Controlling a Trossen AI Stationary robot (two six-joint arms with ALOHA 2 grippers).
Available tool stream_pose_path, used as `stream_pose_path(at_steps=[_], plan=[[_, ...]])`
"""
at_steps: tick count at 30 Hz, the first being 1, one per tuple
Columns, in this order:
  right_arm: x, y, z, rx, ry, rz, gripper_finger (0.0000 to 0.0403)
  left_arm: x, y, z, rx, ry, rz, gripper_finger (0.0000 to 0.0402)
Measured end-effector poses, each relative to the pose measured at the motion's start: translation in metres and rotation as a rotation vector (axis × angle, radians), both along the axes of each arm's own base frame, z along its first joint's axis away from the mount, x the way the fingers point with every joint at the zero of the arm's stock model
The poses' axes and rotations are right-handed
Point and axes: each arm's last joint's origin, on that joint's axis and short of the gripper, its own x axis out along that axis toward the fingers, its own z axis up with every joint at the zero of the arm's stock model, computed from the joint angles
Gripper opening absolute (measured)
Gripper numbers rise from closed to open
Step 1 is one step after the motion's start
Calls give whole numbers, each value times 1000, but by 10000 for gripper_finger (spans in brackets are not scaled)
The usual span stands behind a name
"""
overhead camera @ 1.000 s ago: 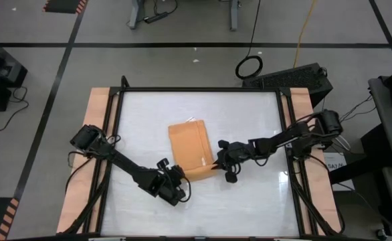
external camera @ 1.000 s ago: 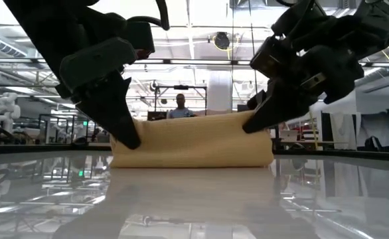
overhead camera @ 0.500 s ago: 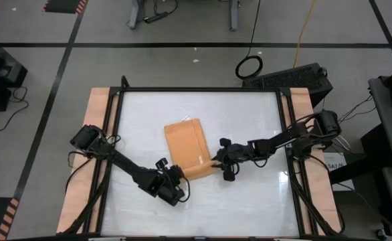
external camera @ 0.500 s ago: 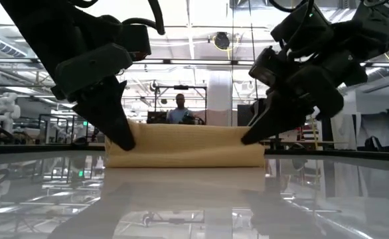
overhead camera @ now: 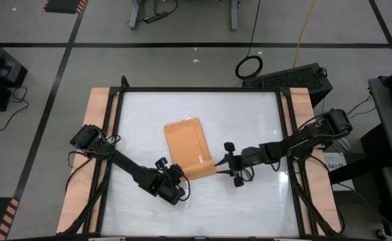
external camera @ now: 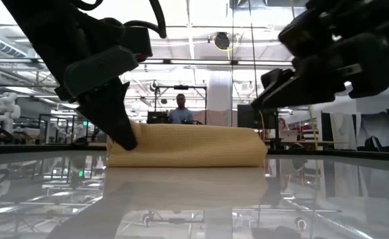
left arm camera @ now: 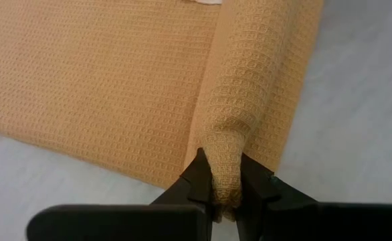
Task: Roll towel
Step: Roll the yellow towel
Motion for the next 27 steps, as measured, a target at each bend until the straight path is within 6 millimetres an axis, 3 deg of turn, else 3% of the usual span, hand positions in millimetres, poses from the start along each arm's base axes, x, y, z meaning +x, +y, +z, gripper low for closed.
stream_pose_path(at_steps=[4, 9, 17, 24, 27], plan=[[-7, -2, -7, 24, -128, 0, 71, 0, -1, 0, 0, -1, -2, 36], [4, -11, -17, 30, -166, -39, 6, 0, -1, 0, 0, -2, -3, 36], [33, -12, -41, 50, -85, -7, 4, 0, -1, 0, -7, 0, -5, 36], [38, -20, -54, 36, -48, -83, 2, 0, -2, 0, -24, 6, -10, 37], [38, -24, -62, 47, -19, -102, 1, 0, -3, 1, -9, -4, -14, 55]])
